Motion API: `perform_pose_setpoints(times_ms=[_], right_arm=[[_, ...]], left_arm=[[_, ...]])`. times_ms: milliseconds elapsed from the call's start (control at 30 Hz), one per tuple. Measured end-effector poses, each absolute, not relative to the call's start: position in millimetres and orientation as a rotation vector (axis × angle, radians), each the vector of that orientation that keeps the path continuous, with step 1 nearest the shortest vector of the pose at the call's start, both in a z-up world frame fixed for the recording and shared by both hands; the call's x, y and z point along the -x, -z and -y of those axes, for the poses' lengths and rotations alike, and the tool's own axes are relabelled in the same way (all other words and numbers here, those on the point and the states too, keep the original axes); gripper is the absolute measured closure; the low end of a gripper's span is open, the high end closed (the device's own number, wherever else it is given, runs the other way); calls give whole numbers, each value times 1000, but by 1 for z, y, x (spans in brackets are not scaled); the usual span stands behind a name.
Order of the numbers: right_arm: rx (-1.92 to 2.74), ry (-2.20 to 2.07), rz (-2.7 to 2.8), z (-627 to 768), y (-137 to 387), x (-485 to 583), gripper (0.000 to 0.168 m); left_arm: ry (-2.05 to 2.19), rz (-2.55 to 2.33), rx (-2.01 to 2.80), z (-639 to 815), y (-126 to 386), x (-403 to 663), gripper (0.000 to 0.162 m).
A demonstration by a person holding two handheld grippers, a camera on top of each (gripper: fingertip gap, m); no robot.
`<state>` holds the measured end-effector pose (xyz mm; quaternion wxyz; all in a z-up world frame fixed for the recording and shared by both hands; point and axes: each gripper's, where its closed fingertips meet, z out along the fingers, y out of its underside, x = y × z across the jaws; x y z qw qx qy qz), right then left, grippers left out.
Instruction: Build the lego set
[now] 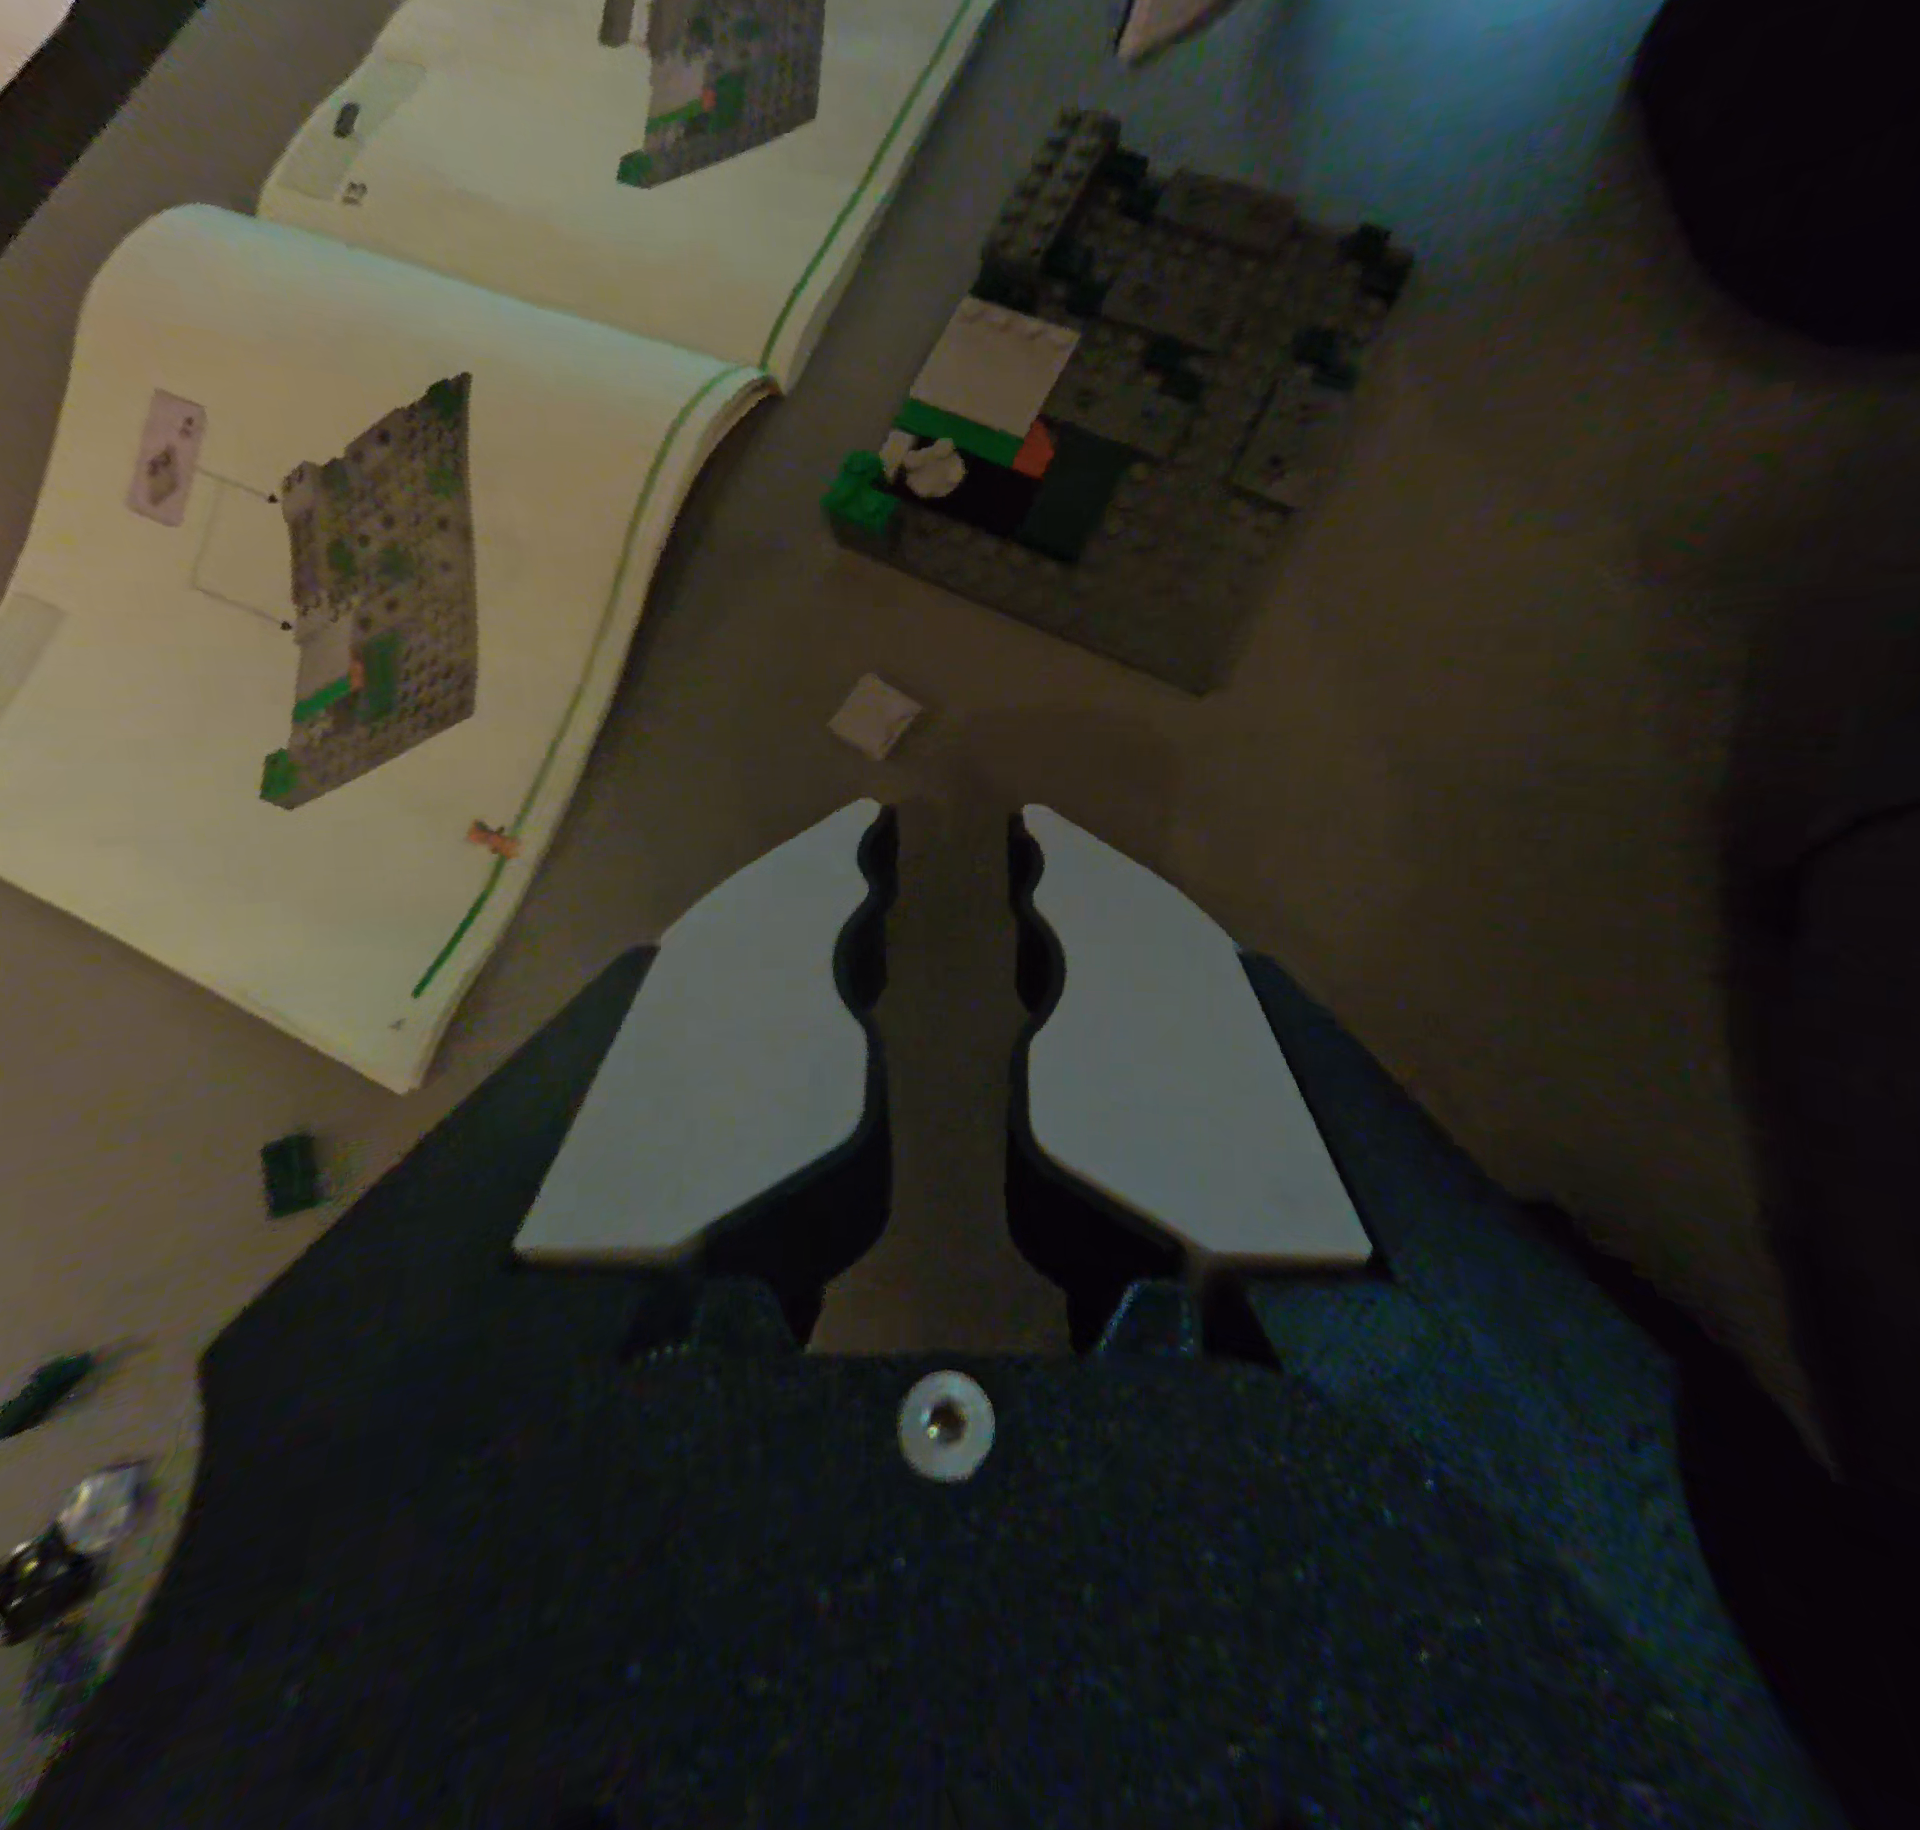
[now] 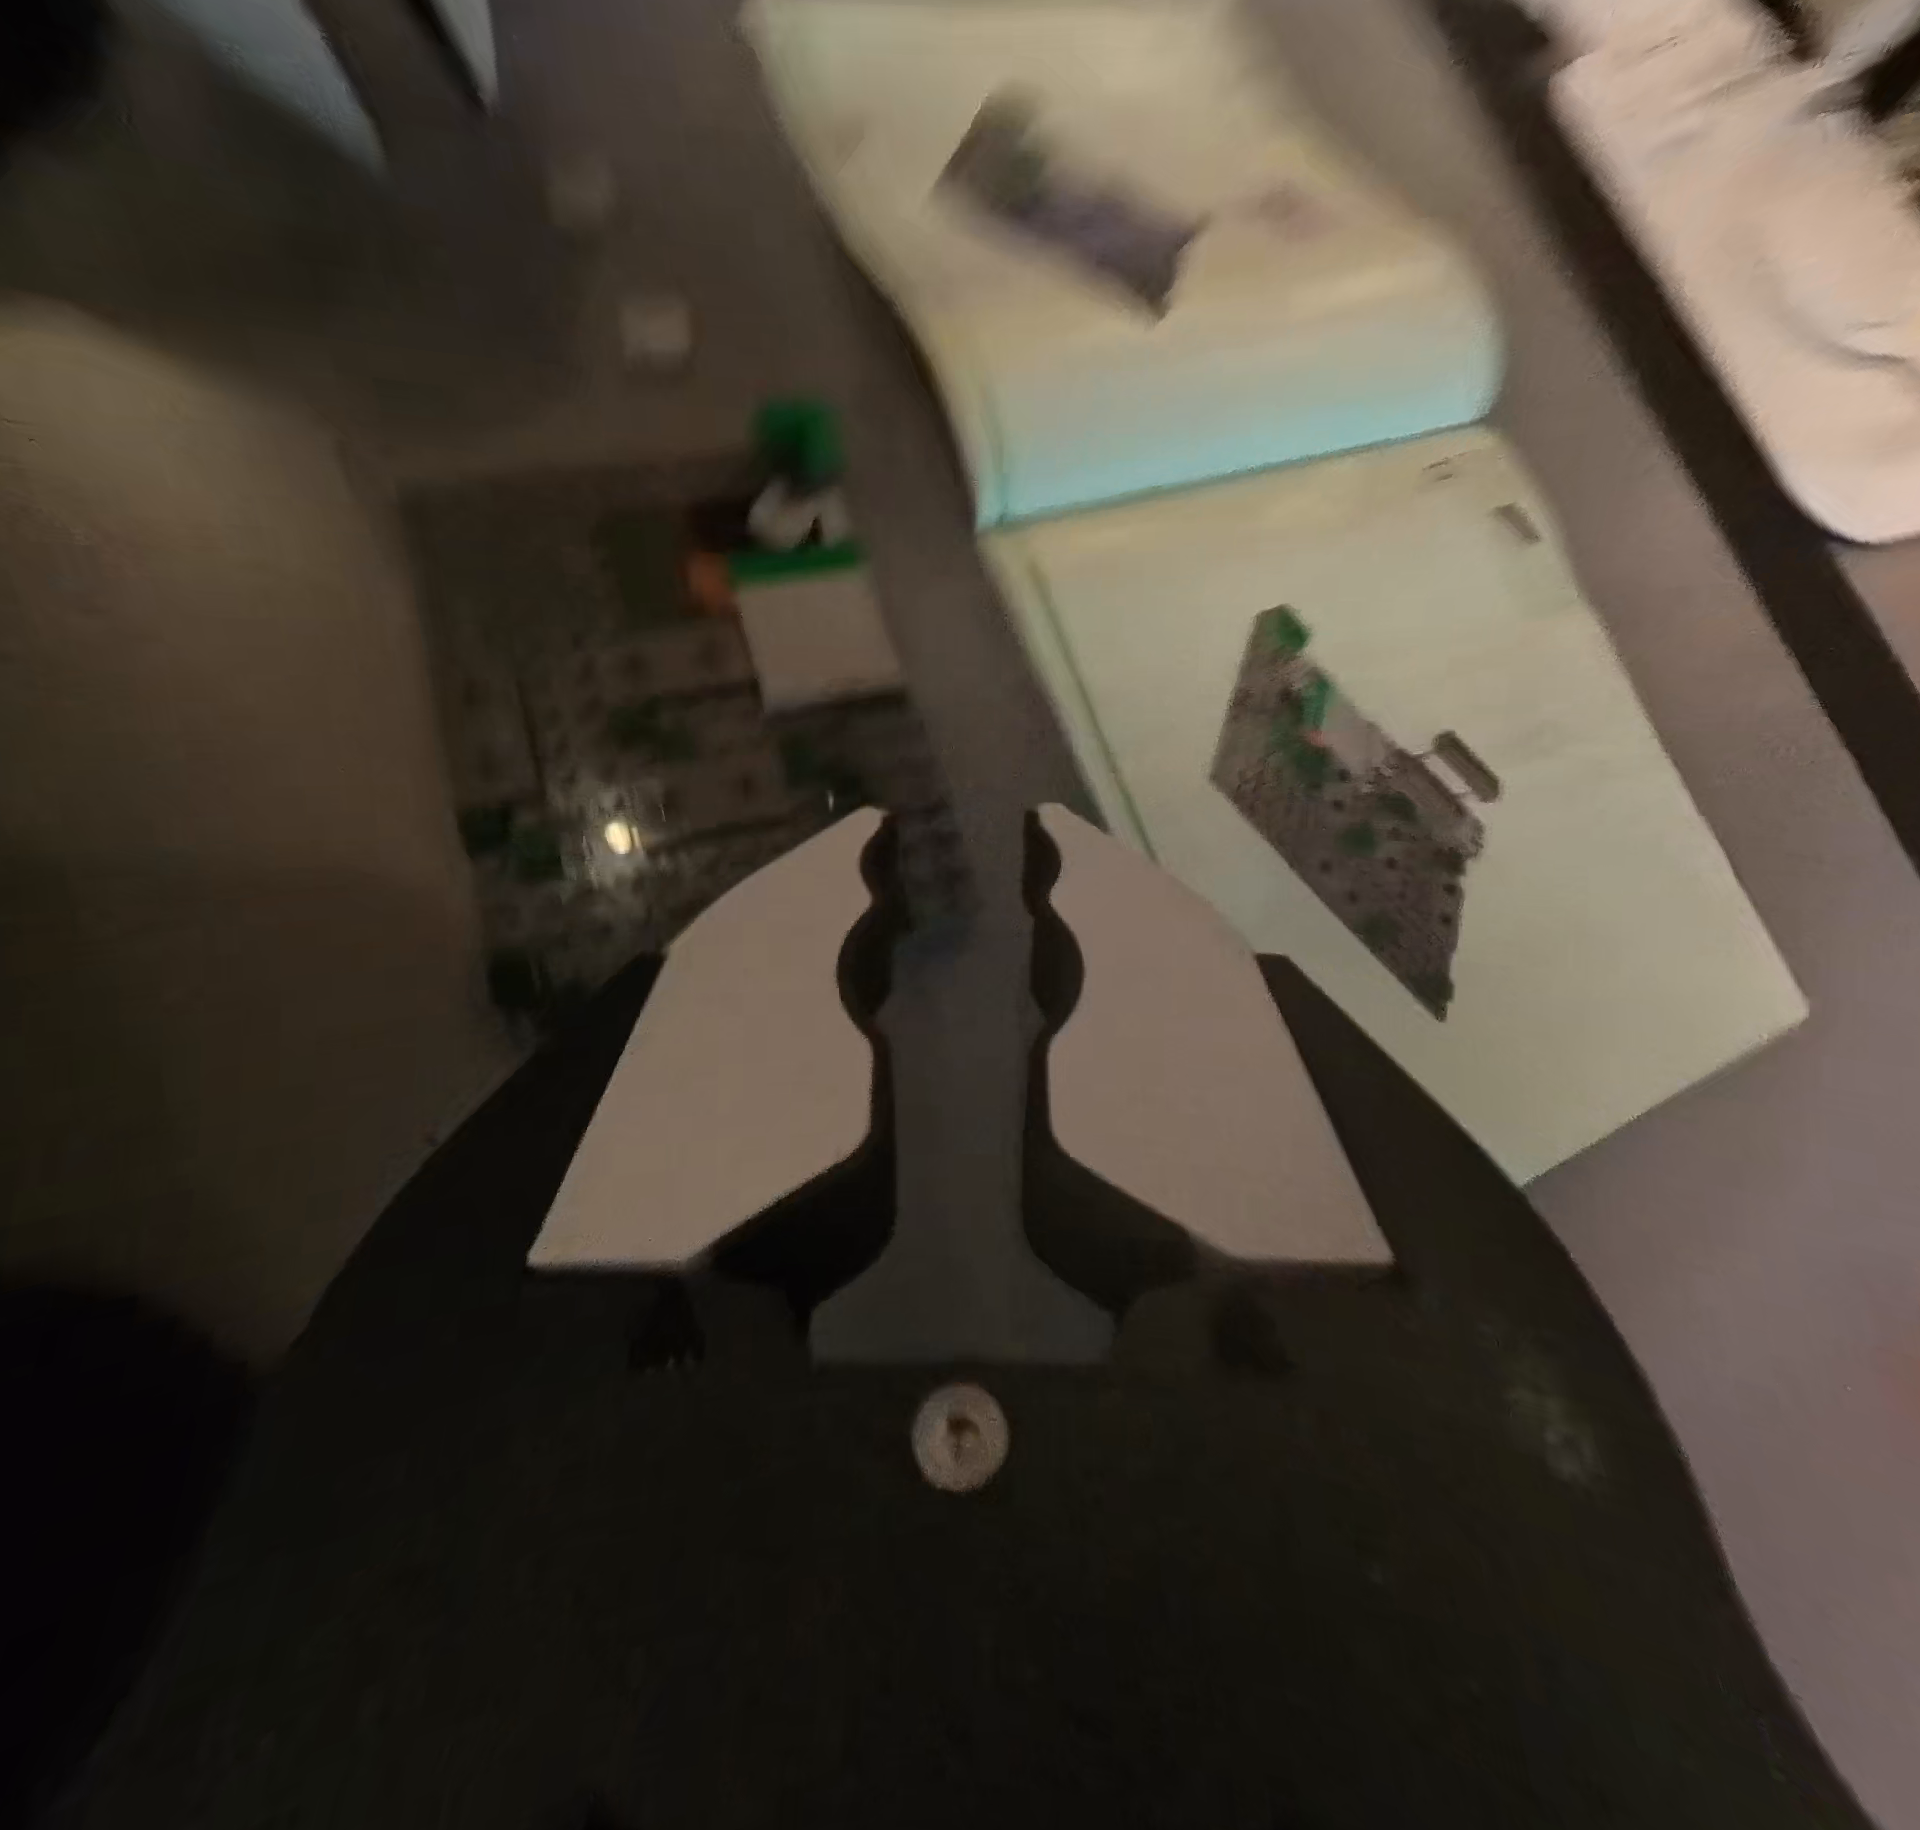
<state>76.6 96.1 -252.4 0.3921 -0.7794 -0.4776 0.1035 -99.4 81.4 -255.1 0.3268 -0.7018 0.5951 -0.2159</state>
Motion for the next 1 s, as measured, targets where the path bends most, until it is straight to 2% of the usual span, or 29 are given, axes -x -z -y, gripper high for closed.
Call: perform_pose_setpoints(times_ms=[33, 300, 400, 733, 1000], right_arm=[[1987, -259, 1263, -96, 257, -76, 144], [2047, -423, 1535, -100, 280, -68, 142], [2009, -499, 1662, -99, 282, -63, 152], [1522, -531, 2368, -99, 283, -38, 153], [1497, -524, 2321, -106, 276, -26, 149]], left_arm=[[577, -1552, 1830, -80, 255, 98, 142], [645, -1512, 1826, -79, 256, 97, 143], [647, -1495, 1829, -82, 255, 99, 143], [659, -1455, 1874, -93, 264, 102, 145], [669, -1443, 1884, -94, 266, 102, 145]])
